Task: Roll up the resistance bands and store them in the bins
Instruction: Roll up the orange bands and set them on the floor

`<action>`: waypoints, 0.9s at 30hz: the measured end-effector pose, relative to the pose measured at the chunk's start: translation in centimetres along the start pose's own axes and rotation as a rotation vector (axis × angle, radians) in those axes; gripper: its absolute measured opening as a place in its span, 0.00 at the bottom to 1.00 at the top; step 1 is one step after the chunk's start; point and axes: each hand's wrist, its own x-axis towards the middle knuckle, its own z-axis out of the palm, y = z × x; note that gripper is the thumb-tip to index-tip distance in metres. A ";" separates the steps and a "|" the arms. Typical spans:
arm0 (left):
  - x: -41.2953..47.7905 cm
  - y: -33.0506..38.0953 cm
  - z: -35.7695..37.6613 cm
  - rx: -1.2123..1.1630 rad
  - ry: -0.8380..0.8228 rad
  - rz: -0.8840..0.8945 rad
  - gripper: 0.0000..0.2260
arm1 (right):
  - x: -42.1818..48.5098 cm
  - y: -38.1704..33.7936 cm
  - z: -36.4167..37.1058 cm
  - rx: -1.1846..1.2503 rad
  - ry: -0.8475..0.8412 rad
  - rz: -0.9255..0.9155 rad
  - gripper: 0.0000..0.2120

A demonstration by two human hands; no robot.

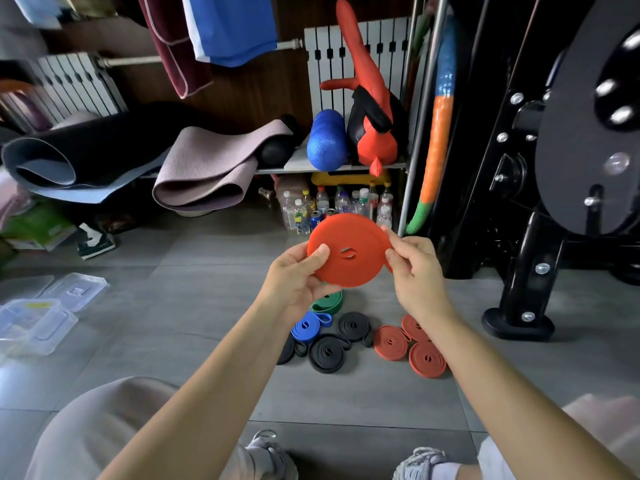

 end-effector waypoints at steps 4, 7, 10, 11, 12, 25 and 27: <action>0.0 -0.4 0.3 -0.040 0.012 -0.021 0.13 | -0.1 -0.2 -0.3 0.023 0.012 0.030 0.19; 0.0 -0.3 0.7 -0.066 0.010 -0.037 0.13 | -0.1 -0.6 -1.4 0.099 0.100 0.098 0.18; 0.0 -0.1 1.6 -0.088 0.014 -0.064 0.10 | -0.1 -0.7 -2.1 0.141 0.128 0.161 0.12; 0.0 -0.1 1.9 -0.094 0.023 -0.077 0.10 | -0.2 -0.8 -2.3 0.157 0.129 0.176 0.11; 0.0 -0.1 2.3 -0.100 0.035 -0.094 0.10 | -0.3 -0.8 -2.5 0.177 0.129 0.194 0.11; 9.5 -0.6 7.8 0.018 0.038 -0.360 0.04 | 9.7 2.0 -8.2 -0.076 -0.165 0.463 0.06; 12.0 -2.8 8.1 0.073 0.049 -0.447 0.08 | 9.8 5.7 -7.7 -0.119 -0.133 0.513 0.06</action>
